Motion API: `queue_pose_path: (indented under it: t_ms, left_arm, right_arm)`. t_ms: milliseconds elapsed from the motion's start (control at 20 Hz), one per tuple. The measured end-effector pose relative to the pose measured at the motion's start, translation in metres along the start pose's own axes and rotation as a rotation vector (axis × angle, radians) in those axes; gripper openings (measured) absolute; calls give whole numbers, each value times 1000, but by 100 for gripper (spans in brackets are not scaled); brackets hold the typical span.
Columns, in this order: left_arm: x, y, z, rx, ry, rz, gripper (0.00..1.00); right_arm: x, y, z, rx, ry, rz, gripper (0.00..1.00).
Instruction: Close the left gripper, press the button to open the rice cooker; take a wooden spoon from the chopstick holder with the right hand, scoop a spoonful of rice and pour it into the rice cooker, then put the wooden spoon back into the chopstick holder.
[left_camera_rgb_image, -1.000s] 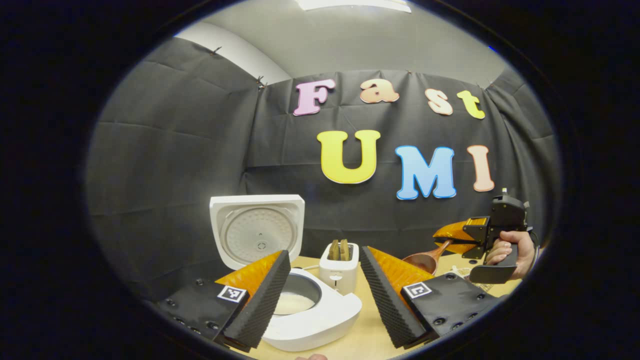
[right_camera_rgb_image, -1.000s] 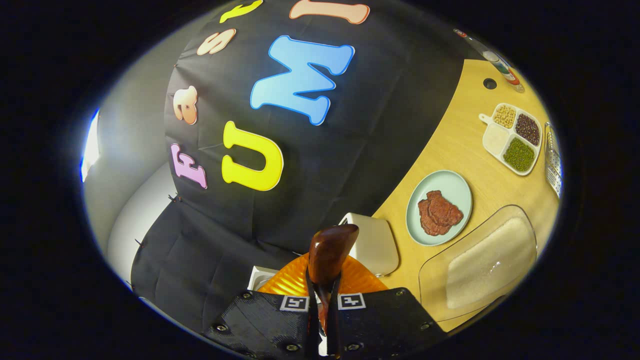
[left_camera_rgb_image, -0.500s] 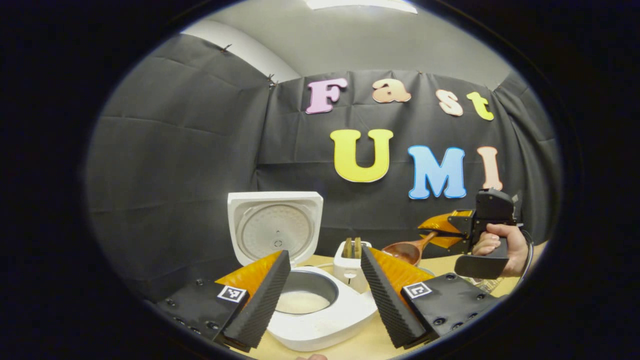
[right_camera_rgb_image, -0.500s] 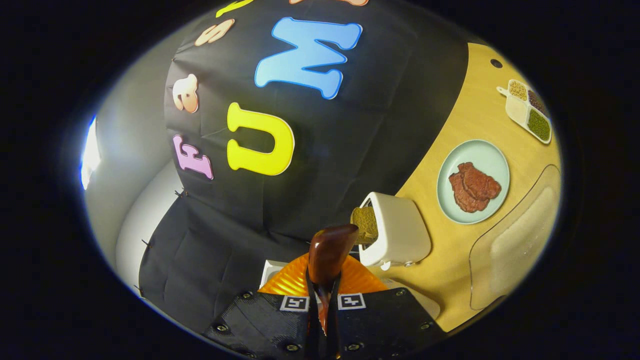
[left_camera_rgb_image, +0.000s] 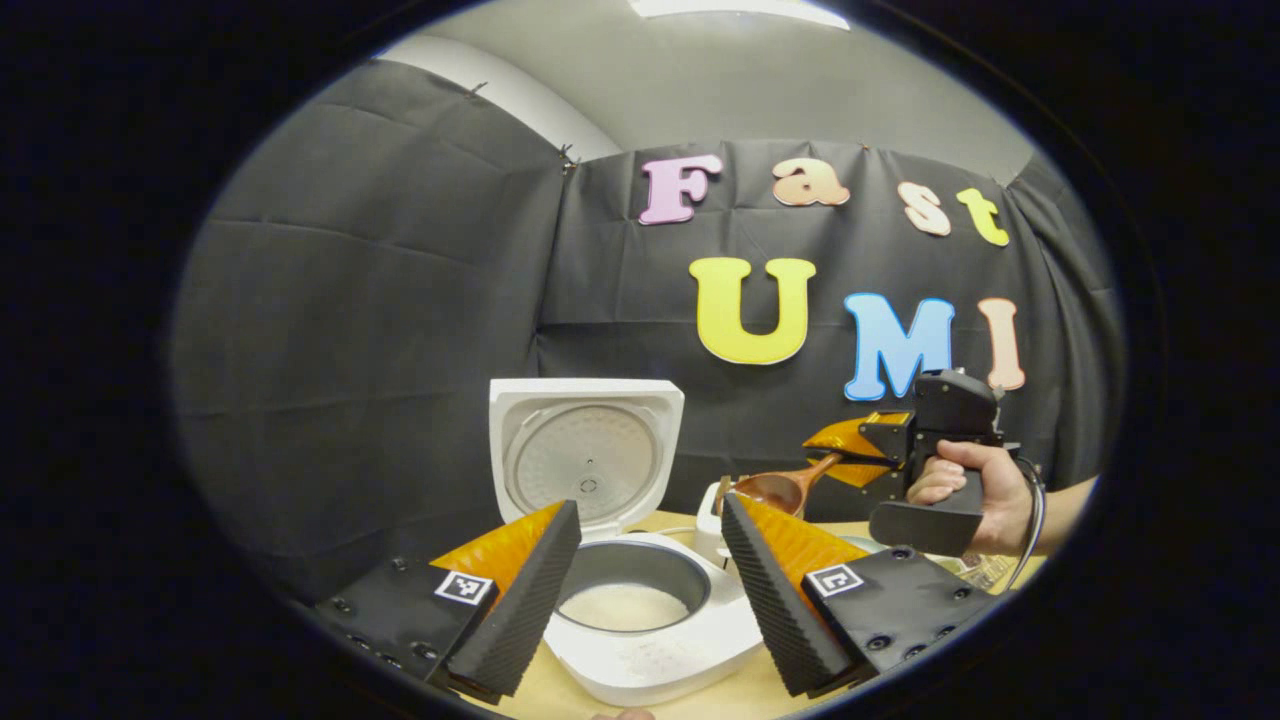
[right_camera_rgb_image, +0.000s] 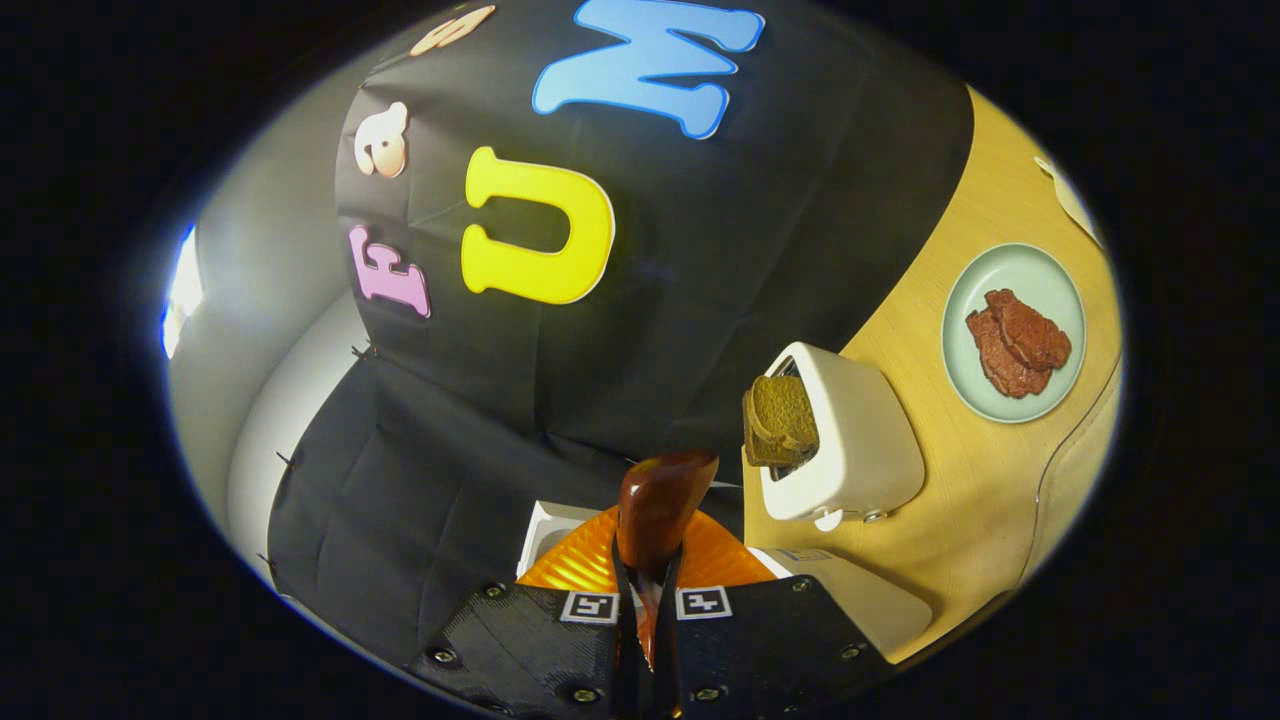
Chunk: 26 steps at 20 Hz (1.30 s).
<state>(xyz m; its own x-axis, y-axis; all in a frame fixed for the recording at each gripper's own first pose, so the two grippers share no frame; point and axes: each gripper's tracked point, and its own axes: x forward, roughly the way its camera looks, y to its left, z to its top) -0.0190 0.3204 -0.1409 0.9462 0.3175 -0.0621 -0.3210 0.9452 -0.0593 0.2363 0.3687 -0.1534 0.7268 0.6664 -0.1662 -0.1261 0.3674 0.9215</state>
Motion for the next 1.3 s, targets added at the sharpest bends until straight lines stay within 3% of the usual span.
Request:
queue_pose_path:
  t_ms: [350, 650, 800, 900, 1000, 1150, 1300]
  left_arm:
    - [-3, 22, -5, -18, 3, 51, 98]
    - [-13, 39, -8, -24, 4, 100, 100]
    - [-20, 46, -8, -30, 6, 120, 98]
    - [-25, 51, -10, -29, 7, 136, 94]
    - [-29, 55, -11, -36, 12, 148, 98]
    - [-35, 57, -10, -34, 10, 161, 96]
    - [-38, 58, -7, -32, 6, 173, 96]
  right_arm:
    - [45, -4, -42, -126, 75, -39, 7]
    - [77, -16, -92, -339, 162, -72, 7]
    - [79, -13, -116, -617, 212, -68, 6]
    - [76, 4, -141, -872, 251, -1, 6]
    - [74, 22, -167, -1097, 277, 85, 6]
    - [58, 48, -183, -1409, 243, 208, 7]
    - [40, 67, -182, -1457, 228, 271, 7]
